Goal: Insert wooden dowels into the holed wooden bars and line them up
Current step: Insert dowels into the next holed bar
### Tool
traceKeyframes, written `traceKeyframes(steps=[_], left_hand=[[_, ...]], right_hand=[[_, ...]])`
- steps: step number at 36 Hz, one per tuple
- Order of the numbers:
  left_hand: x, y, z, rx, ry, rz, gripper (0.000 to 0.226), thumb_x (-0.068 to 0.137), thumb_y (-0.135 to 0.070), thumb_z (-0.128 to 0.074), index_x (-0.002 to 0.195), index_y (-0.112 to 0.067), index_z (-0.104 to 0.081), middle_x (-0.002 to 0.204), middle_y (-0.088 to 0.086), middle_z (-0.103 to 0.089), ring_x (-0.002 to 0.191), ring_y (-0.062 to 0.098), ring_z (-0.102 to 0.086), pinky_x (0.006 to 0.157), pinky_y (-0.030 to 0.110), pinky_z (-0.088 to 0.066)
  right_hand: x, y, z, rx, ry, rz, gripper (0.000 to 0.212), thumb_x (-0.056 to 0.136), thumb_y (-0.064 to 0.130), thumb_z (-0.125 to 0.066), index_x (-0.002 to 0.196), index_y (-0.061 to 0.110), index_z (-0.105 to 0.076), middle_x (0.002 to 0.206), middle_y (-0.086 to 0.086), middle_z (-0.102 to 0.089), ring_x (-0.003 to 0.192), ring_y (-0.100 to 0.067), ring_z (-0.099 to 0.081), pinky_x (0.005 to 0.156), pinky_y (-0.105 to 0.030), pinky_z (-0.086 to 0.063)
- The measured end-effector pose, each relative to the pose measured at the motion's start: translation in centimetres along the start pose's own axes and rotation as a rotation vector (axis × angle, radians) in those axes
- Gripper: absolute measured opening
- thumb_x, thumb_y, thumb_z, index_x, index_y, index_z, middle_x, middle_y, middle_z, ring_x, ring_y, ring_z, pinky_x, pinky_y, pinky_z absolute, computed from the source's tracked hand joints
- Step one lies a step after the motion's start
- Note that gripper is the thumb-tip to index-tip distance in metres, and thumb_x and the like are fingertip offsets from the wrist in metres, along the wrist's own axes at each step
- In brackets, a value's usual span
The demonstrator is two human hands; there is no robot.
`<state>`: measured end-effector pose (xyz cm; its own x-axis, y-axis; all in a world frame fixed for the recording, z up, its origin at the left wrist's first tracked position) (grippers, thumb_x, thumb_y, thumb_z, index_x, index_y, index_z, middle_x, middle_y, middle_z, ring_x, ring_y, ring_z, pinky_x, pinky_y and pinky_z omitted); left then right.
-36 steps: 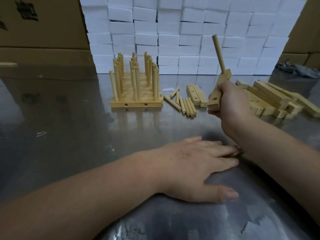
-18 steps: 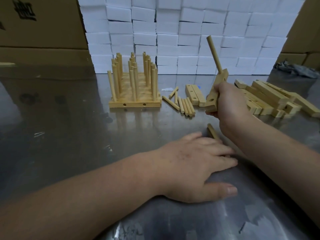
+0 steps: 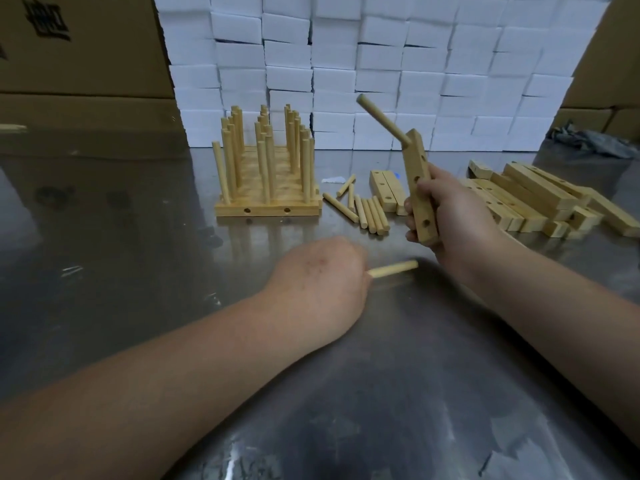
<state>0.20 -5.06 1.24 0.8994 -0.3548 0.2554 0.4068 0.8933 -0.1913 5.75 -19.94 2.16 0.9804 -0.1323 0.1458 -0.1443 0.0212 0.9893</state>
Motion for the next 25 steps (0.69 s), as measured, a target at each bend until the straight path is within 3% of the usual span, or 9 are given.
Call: traceKeyframes(steps=[5,10,15,20,25], left_hand=[[-0.2,2.7,1.5,-0.188,-0.23,0.158,0.01,0.095,-0.033,-0.04,0.091,-0.028,-0.048,0.077,-0.008,-0.052,0.067,0.01,-0.046,0.053,0.029,-0.033],[-0.3,3.0,1.8,-0.369,-0.38,0.101,0.01,0.094,-0.032,-0.044,0.088,-0.034,-0.051,0.067,-0.008,-0.052,0.063,0.01,-0.049,0.054,0.028,-0.038],[-0.1,3.2,1.6,-0.422,-0.426,0.066,0.012,0.093,-0.031,-0.045,0.091,-0.032,-0.056,0.069,-0.009,-0.053,0.064,0.008,-0.048,0.056,0.028,-0.038],[-0.1,3.3,1.6,-0.426,-0.454,0.042,0.017,0.093,-0.029,-0.045,0.097,-0.028,-0.061,0.064,-0.01,-0.048,0.06,0.005,-0.045,0.05,0.02,-0.032],[-0.1,3.4,1.6,-0.436,-0.465,0.034,0.019,0.093,-0.027,-0.046,0.099,-0.026,-0.064,0.064,-0.01,-0.047,0.06,0.007,-0.044,0.052,0.023,-0.033]], right_hand=[[-0.3,0.0,0.3,0.015,0.029,-0.04,0.029,0.095,0.02,-0.036,0.116,0.034,-0.05,0.077,-0.003,-0.056,0.067,-0.017,-0.05,0.059,-0.032,-0.044],[-1.1,0.4,-0.6,-0.017,0.068,-0.047,0.029,0.099,0.03,-0.033,0.116,0.027,-0.057,0.074,-0.003,-0.052,0.063,-0.016,-0.046,0.058,-0.032,-0.039],[-2.3,0.8,-1.7,-0.065,0.156,0.034,0.033,0.1,0.023,-0.032,0.091,0.04,-0.059,0.072,-0.002,-0.05,0.061,-0.014,-0.046,0.061,-0.033,-0.038],[-2.8,0.8,-2.2,-0.089,0.209,0.051,0.034,0.099,0.021,-0.034,0.089,0.042,-0.059,0.061,0.008,-0.055,0.055,-0.006,-0.05,0.057,-0.026,-0.042],[-3.0,0.8,-2.3,-0.111,0.214,0.061,0.034,0.098,0.02,-0.036,0.089,0.046,-0.058,0.063,0.007,-0.056,0.056,-0.006,-0.051,0.056,-0.024,-0.04]])
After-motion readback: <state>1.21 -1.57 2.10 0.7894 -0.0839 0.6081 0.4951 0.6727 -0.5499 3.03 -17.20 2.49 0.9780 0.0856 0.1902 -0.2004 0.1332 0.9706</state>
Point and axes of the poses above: each hand's wrist, its own x-axis towards the middle knuckle, its own z-axis out of the back of the hand, y = z × x, the point moved 3 cm from there along x, towards the middle knuckle
